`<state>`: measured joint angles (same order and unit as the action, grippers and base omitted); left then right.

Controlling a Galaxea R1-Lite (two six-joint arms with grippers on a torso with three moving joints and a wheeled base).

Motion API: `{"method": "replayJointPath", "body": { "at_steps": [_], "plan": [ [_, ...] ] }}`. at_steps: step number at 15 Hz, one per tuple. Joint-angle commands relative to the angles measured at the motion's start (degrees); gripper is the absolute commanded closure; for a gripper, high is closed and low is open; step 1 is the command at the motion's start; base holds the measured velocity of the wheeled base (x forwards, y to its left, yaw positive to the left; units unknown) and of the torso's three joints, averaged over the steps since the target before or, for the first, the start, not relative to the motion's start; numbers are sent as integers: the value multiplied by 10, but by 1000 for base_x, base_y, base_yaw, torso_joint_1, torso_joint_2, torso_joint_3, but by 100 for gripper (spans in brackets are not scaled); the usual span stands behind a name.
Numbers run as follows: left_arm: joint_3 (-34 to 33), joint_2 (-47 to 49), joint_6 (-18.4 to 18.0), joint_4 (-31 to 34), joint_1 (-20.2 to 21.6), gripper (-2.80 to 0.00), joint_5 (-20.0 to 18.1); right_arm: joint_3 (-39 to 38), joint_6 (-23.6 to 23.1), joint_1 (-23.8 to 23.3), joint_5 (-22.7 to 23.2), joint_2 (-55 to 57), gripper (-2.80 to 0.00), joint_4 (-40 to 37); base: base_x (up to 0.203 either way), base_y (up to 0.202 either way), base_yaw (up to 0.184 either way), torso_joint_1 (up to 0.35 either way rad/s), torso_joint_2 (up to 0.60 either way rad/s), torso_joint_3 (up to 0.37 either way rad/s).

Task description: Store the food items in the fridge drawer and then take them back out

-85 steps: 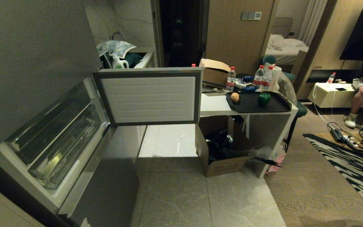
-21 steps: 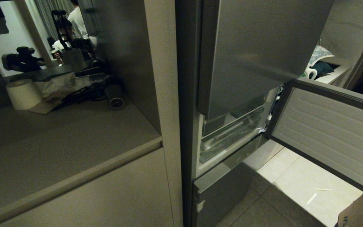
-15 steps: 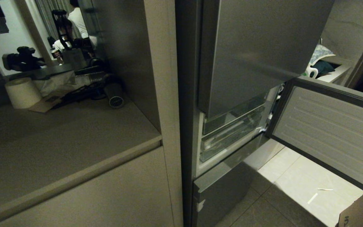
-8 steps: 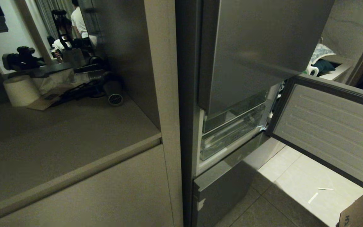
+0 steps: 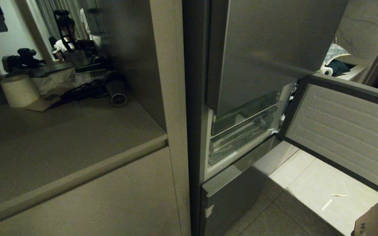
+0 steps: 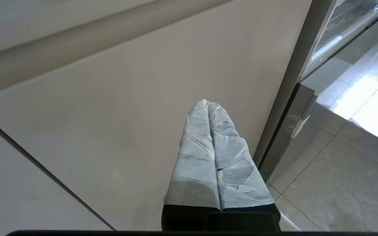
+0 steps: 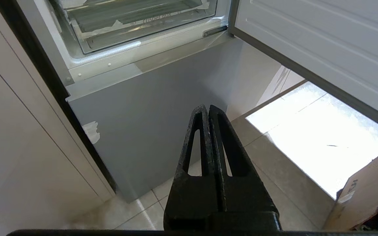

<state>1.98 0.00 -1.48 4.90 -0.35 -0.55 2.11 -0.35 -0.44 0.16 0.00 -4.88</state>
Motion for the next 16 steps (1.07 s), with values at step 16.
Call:
{"method": "replayJointPath", "body": {
  "at_steps": [16],
  "plan": [
    [0,1,2,0,0,0,6,0,0,0,0,0,0,0,0,0,0,-127,287,155]
  ]
}}
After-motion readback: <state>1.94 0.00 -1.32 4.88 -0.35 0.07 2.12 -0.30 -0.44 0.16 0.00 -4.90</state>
